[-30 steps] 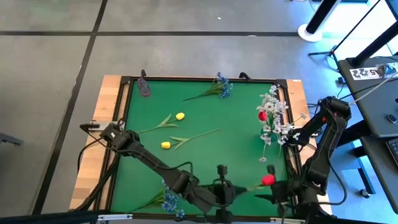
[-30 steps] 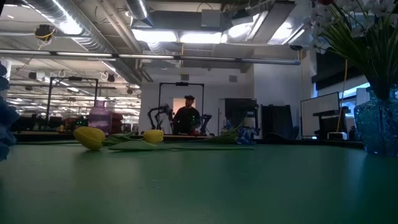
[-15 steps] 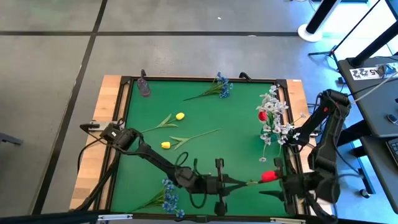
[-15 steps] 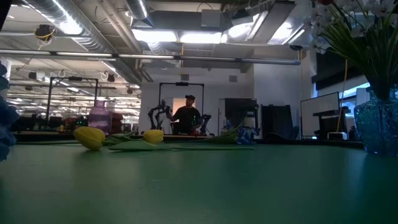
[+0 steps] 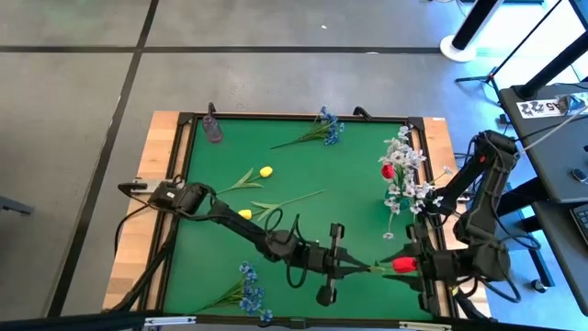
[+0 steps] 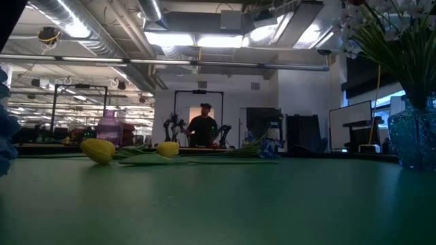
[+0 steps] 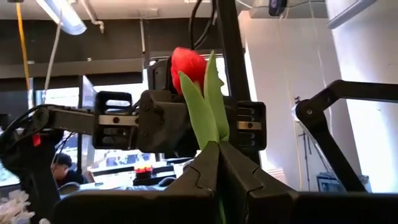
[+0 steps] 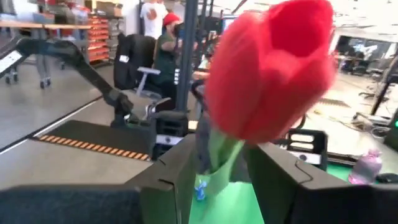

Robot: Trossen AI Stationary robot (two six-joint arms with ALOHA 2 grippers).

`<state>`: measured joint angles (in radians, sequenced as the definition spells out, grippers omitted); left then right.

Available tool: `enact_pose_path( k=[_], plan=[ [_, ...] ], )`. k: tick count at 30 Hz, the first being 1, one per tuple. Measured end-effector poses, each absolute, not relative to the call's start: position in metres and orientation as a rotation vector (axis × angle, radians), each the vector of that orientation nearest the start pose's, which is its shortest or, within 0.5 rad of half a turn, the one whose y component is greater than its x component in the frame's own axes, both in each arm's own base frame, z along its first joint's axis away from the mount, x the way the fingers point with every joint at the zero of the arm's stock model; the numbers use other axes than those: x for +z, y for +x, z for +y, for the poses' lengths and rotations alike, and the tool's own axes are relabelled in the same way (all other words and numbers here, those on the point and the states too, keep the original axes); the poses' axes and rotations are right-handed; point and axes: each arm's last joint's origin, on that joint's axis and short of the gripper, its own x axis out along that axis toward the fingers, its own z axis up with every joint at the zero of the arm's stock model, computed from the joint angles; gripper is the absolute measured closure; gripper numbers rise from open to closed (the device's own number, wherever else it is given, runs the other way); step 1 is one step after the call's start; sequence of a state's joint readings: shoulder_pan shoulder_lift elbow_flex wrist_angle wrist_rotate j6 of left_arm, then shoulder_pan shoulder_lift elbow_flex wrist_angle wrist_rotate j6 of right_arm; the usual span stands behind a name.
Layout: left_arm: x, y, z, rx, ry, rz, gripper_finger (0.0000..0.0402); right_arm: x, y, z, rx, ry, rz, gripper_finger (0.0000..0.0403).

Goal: Sort flowers into vase by color
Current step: Put the red flower into the blue vase

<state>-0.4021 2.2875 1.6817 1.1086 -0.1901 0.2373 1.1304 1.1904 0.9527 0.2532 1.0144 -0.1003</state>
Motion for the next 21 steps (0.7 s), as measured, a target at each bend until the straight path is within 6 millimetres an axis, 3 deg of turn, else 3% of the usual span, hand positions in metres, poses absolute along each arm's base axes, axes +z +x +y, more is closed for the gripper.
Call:
enact_pose_path(
  k=[11, 14, 19, 21],
  plan=[
    [0.2568, 0.4753, -0.1963, -0.138, 0.097, -0.480, 0.0400, 0.3526, 0.1321, 0.2224, 0.119, -0.101, -0.028, 0.0272],
    [0.2558, 0.4759, -0.1952, -0.087, 0.094, -0.460, 0.0400, 0.3533, 0.1321, 0.2227, 0.130, -0.093, -0.033, 0.0301],
    [0.2551, 0.4751, -0.1970, -0.033, 0.146, -0.446, 0.0399, 0.3527, 0.1322, 0.2229, 0.133, -0.096, -0.030, 0.0387],
    [0.2550, 0.4733, -0.2008, -0.009, 0.173, -0.440, 0.0394, 0.3530, 0.1322, 0.2225, 0.122, -0.095, -0.031, 0.0389]
  ],
)
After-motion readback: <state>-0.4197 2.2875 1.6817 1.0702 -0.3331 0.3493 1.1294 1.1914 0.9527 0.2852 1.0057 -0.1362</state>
